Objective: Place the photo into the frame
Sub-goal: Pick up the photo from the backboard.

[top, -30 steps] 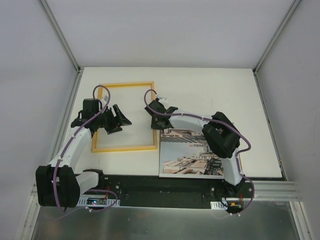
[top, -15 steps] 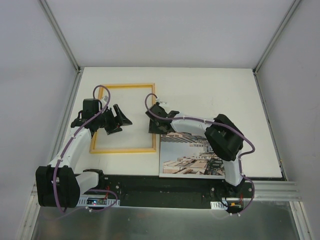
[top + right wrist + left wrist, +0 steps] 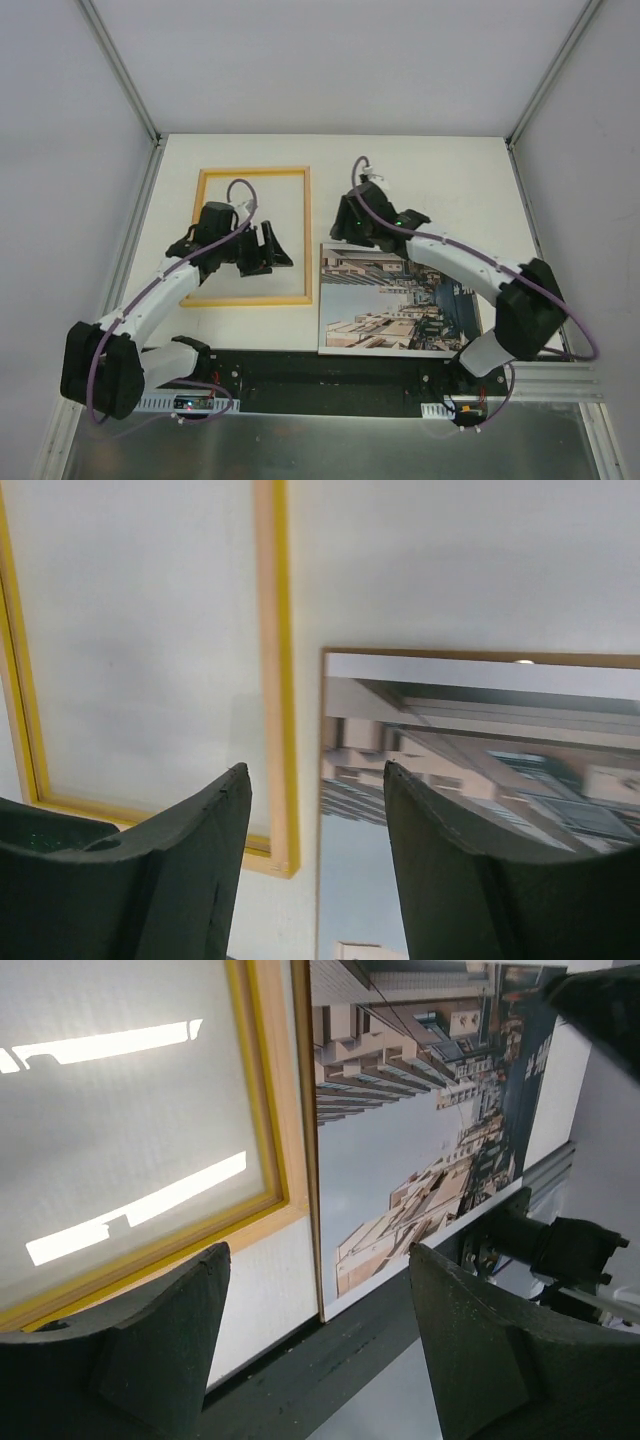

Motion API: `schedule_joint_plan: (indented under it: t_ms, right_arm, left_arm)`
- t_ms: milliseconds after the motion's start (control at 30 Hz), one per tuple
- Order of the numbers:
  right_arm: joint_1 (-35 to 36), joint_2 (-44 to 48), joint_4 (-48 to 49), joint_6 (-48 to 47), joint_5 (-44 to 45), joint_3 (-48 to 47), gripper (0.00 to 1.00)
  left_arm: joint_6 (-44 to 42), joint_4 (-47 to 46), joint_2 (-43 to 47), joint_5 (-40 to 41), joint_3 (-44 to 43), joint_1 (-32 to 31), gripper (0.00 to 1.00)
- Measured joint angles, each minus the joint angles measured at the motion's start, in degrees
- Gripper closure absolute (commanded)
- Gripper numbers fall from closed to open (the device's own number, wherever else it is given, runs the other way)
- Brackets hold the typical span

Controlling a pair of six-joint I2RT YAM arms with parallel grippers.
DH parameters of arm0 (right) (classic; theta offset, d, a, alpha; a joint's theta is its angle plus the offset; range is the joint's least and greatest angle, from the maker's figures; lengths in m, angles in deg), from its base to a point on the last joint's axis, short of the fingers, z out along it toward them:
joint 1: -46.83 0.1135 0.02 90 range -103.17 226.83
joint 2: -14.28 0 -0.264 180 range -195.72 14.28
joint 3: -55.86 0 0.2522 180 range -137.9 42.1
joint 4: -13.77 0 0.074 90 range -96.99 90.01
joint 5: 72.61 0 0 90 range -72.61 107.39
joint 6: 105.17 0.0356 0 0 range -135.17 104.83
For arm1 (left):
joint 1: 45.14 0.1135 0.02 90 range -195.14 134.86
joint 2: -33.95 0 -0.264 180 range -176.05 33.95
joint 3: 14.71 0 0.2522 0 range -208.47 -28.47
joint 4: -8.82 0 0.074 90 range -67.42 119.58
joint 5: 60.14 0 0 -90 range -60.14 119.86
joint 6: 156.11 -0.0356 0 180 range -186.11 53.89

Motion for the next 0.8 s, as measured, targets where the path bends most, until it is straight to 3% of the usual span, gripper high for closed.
schedule_joint_plan:
  t_ms: [133,367,600,800]
  right_arm:
    - [-6.32,11.76,-0.31,-0.98,0.66,9.25,0.41]
    - [-12.24,24.35,-3.80,-3.28,0.98,20.37,0.40]
    - [-16.68,29.97,-6.78,-5.38,0.87,25.24,0.39]
    - [-18.36,31.82,-7.19,-6.32,0.52,26.84,0.39]
  left_arm:
    - [2.36,-3.10,-7.08,3.48,-1.90,-8.83,0.30]
    - [4.35,-7.56,-23.41,8.17,-11.89,-17.07,0.31]
    - [5.46,-11.08,-33.83,9.46,-18.27,-19.63,0.31]
    - [5.55,-11.43,-36.57,10.34,-18.38,-19.61,0.31]
